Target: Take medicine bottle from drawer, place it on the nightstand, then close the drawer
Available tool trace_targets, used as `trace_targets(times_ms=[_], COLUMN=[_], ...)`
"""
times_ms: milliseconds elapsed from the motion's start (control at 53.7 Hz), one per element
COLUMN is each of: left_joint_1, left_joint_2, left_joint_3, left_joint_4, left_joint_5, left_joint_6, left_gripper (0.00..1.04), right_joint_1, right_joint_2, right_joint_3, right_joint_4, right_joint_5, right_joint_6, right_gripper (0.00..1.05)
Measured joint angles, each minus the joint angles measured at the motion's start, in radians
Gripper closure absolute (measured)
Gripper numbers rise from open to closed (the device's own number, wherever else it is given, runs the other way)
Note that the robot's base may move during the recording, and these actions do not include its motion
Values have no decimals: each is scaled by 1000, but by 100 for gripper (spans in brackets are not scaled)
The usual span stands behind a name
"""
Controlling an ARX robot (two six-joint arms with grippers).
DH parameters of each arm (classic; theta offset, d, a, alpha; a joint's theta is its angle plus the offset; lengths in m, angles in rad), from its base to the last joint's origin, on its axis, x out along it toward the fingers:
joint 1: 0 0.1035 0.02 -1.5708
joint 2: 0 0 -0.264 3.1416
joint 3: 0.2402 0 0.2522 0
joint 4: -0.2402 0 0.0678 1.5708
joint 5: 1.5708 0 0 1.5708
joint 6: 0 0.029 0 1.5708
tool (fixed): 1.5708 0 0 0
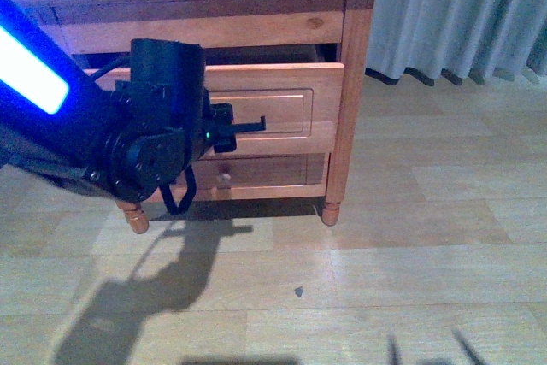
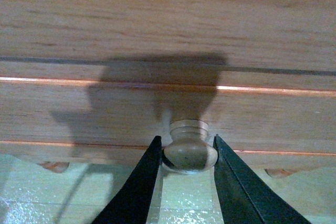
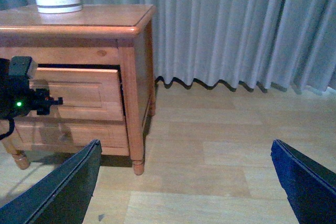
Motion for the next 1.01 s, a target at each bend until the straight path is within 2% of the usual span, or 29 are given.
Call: trace_targets(times_ms=[410,559,671,708,801,857,950,1006], left_joint_1=[-64,-158,-209,-220,-225,-218,-156,-127], left_joint_2=[-211,-270,-281,-282,-257,-255,-290,-324], left_joint_3=[-544,-696,-731,-732,-768,-772,-764,-764], left_joint_4=[261,291,301,303,274,268,249,232], left_joint_5=[-10,-79,-109,-118,-69,-67,-56,-44], left_joint_6=[-122,-207,-244,-256,-265,-262,-231,-214], left_gripper=[80,80,80,73,53,46,26,17], right_joint_1=[0,0,0,0,0,0,0,0], right_joint_2=[0,0,0,0,0,0,0,0], right_joint_3=[0,0,0,0,0,0,0,0], right_joint_4=[0,0,0,0,0,0,0,0], right_joint_5=[0,0,0,0,0,0,0,0], right_joint_6=[0,0,0,0,0,0,0,0], right_gripper=[7,7,7,7,7,7,7,7])
